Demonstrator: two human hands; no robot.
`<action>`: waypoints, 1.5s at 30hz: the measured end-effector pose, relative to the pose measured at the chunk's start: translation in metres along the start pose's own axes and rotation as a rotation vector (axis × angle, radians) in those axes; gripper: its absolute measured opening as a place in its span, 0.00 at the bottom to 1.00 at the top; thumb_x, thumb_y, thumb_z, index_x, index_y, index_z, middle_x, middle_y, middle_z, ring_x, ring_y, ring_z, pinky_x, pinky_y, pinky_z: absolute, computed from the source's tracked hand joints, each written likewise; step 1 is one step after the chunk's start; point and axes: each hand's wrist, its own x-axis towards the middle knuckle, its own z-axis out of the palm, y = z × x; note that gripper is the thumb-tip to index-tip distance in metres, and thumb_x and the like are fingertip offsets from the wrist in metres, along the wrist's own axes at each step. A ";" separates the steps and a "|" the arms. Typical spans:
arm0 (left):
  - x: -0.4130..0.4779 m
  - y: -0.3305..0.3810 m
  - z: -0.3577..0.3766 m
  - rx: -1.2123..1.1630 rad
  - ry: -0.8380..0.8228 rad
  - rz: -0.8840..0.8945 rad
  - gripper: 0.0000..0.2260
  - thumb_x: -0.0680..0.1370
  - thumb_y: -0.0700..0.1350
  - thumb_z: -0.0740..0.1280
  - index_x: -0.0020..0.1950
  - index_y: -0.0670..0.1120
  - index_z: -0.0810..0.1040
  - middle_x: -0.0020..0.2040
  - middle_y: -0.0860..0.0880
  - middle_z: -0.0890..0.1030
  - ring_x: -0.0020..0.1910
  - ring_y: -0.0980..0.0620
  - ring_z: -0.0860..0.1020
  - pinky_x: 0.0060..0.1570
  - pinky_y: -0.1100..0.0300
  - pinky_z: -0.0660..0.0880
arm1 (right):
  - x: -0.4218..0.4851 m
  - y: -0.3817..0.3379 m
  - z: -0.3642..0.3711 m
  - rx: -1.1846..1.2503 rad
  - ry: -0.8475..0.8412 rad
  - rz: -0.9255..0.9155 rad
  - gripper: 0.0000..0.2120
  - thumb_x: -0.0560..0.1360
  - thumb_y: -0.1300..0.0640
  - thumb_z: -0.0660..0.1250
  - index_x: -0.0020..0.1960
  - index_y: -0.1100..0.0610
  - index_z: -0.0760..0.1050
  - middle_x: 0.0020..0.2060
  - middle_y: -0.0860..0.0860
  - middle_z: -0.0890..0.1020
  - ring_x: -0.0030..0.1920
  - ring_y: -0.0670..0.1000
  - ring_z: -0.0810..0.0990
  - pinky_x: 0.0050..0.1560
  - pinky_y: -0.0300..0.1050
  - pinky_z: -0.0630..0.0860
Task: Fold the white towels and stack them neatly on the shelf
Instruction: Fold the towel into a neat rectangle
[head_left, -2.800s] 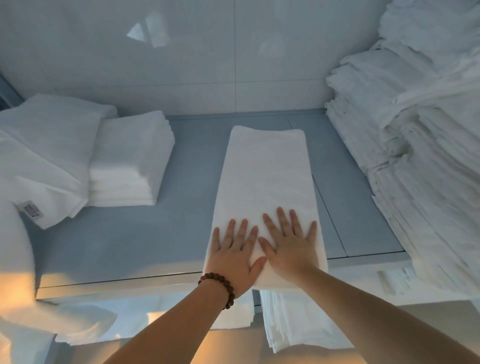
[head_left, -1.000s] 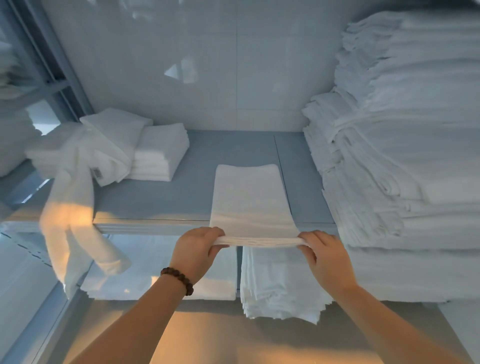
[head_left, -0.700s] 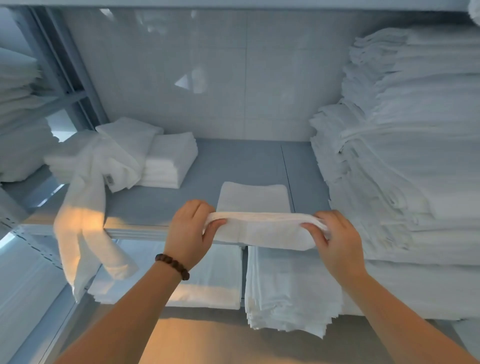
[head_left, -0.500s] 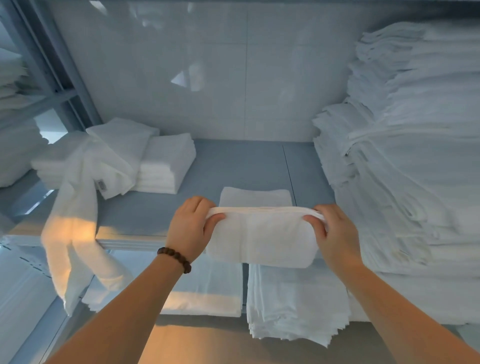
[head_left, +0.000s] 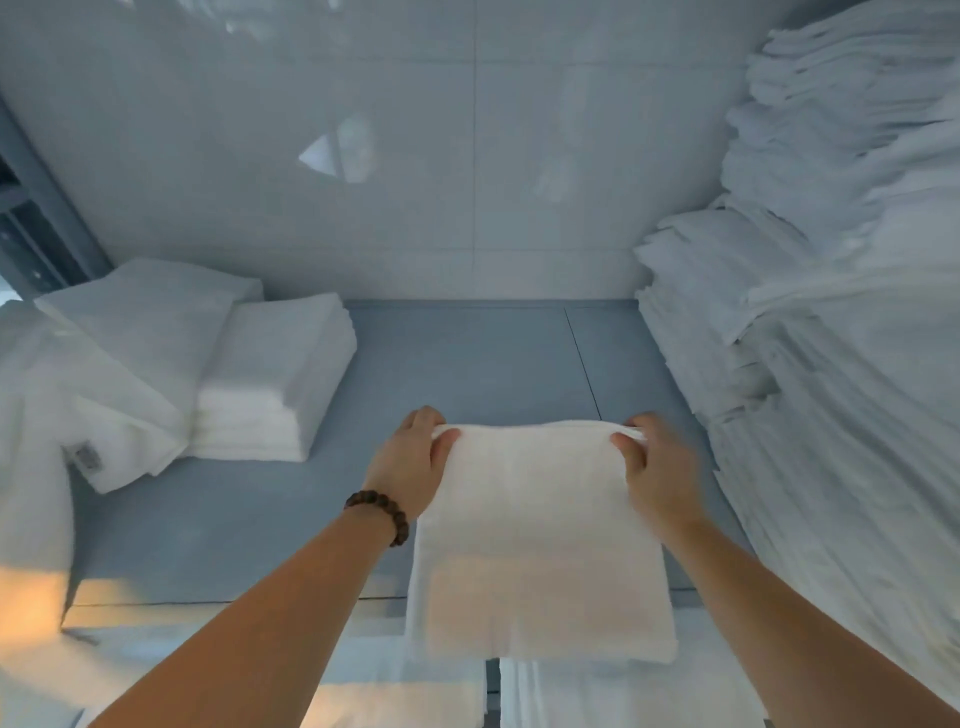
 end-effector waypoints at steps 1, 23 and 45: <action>0.009 -0.007 0.010 0.014 -0.014 -0.033 0.08 0.81 0.50 0.59 0.50 0.45 0.69 0.45 0.49 0.74 0.41 0.45 0.75 0.42 0.50 0.74 | 0.008 0.006 0.011 0.002 -0.025 0.022 0.07 0.78 0.57 0.63 0.48 0.61 0.73 0.36 0.56 0.78 0.39 0.59 0.77 0.37 0.44 0.63; 0.005 -0.001 0.114 0.493 -0.297 -0.015 0.26 0.79 0.60 0.43 0.77 0.56 0.47 0.78 0.49 0.47 0.77 0.46 0.44 0.73 0.46 0.40 | -0.008 0.007 0.104 -0.444 -0.553 -0.250 0.24 0.81 0.47 0.45 0.77 0.49 0.51 0.77 0.47 0.52 0.77 0.47 0.46 0.75 0.55 0.40; -0.066 0.018 0.098 0.525 -0.456 -0.099 0.25 0.80 0.58 0.40 0.75 0.59 0.37 0.77 0.54 0.36 0.75 0.50 0.34 0.72 0.46 0.35 | -0.063 -0.009 0.076 -0.573 -0.718 -0.035 0.27 0.80 0.44 0.39 0.75 0.46 0.33 0.75 0.47 0.33 0.75 0.51 0.31 0.71 0.67 0.35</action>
